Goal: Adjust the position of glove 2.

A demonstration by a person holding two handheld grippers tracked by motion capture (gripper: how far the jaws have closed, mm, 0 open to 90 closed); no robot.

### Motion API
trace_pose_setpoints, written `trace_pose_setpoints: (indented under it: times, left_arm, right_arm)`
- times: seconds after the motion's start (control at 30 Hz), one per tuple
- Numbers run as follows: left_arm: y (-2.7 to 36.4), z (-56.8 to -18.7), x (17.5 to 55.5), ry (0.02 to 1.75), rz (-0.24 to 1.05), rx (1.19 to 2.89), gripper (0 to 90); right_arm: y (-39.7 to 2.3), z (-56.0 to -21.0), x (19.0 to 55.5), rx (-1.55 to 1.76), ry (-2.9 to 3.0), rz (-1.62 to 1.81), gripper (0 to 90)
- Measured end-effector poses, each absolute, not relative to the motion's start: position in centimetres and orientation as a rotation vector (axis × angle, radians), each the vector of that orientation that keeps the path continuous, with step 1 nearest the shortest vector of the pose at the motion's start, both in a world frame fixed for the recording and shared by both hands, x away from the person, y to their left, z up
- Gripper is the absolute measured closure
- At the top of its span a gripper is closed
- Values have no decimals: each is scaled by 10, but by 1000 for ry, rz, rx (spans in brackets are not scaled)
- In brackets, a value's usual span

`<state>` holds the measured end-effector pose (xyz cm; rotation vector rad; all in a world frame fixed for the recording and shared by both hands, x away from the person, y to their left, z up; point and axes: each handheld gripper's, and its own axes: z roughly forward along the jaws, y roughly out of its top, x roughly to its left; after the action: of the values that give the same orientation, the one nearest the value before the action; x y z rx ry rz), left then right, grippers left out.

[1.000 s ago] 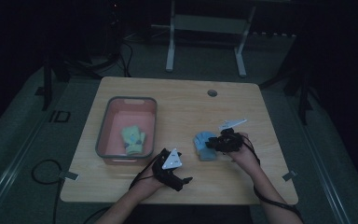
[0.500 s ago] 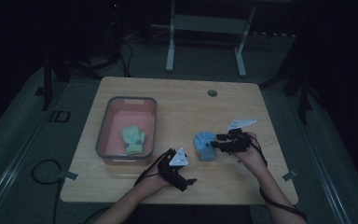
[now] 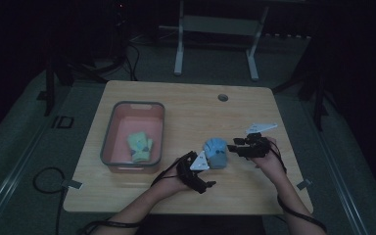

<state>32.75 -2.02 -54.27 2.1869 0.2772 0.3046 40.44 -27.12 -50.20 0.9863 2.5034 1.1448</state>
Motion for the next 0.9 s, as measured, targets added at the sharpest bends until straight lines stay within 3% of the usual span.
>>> trace_pose_setpoints:
  times: [0.33,0.9]
  left_arm:
    - [-48,-541,340,183,353,2211,224]
    - [-58,-561,364,176,427,2333,456]
  right_arm:
    - [-260,-506,420,1034,2495,1170,481]
    - [-239,-549,444,1120,2570,1047,342]
